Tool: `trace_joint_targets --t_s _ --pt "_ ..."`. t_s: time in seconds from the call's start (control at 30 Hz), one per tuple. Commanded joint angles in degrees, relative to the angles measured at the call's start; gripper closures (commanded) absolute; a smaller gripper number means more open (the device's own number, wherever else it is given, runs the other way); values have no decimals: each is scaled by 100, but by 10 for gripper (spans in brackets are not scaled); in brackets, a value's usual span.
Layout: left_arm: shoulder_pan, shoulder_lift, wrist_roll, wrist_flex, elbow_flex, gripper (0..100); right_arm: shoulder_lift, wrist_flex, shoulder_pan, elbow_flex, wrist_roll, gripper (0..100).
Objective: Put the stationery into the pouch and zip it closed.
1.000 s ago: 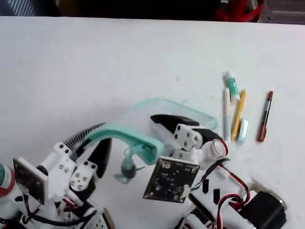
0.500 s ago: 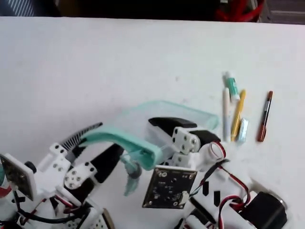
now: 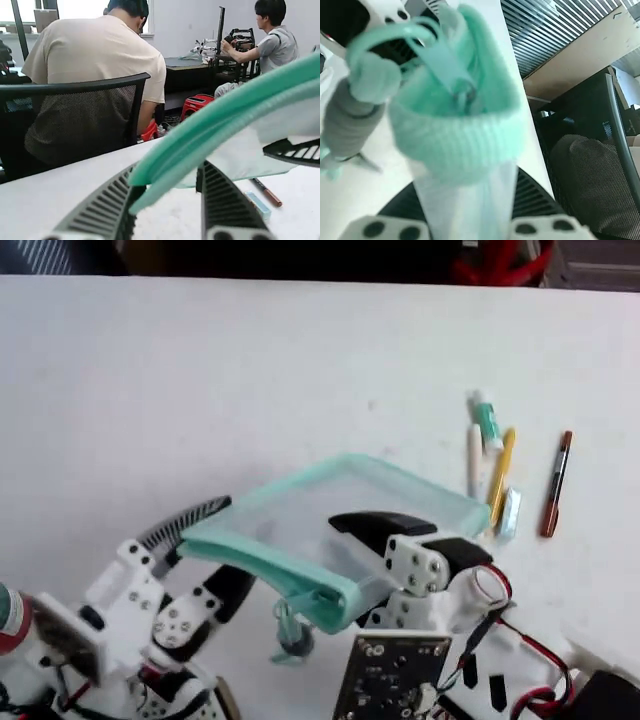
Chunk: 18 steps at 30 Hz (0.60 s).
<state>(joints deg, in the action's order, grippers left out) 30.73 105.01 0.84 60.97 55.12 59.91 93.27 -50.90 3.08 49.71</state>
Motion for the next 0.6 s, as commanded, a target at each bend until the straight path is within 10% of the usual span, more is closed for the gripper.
trace_joint_targets --t_s 0.0,0.57 --pt "31 -31 457 -457 176 853 -268 171 -259 -211 255 979" --pt "57 -31 826 -774 440 866 -1103 -338 -119 -167 466 979"
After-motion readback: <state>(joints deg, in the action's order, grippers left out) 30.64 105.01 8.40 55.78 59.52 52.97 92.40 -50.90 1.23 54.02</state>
